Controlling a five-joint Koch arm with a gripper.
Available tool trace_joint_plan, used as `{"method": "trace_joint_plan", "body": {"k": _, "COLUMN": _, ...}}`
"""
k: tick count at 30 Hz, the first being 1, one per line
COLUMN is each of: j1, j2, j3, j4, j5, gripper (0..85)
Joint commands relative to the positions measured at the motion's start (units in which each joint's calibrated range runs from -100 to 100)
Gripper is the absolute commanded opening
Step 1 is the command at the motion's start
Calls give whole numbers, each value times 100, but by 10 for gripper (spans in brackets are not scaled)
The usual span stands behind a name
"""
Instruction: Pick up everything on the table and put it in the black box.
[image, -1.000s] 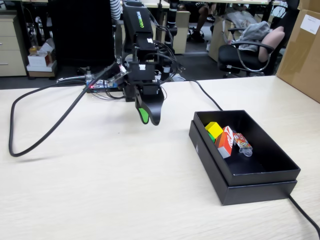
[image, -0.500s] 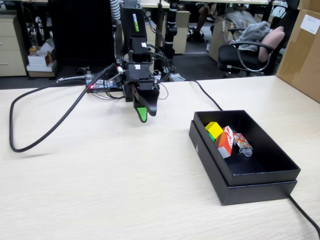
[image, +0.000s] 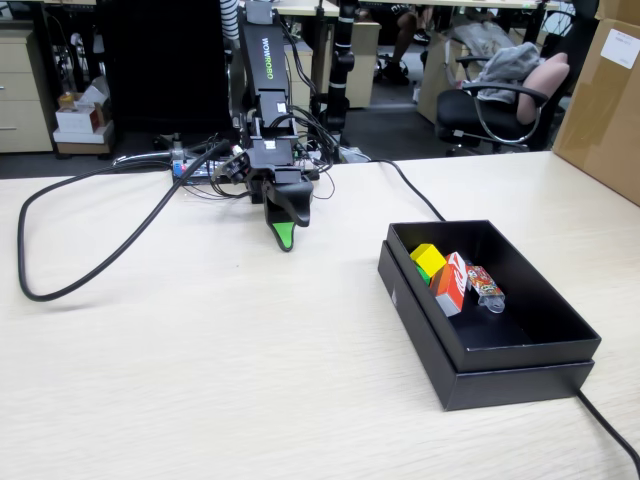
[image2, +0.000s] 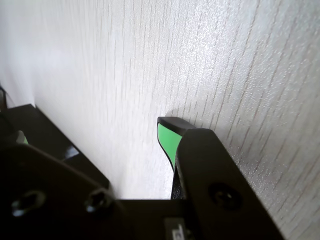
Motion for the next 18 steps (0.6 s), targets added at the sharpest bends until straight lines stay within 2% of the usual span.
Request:
{"method": "trace_joint_plan", "body": {"k": 1, "j1": -5, "j2": 10, "j3": -109, "j4": 119, "j5": 24, "gripper": 496}}
{"method": "trace_joint_plan", "body": {"k": 18, "j1": -24, "j2": 56, "j3": -463, "j4": 378, "j5": 29, "gripper": 492}}
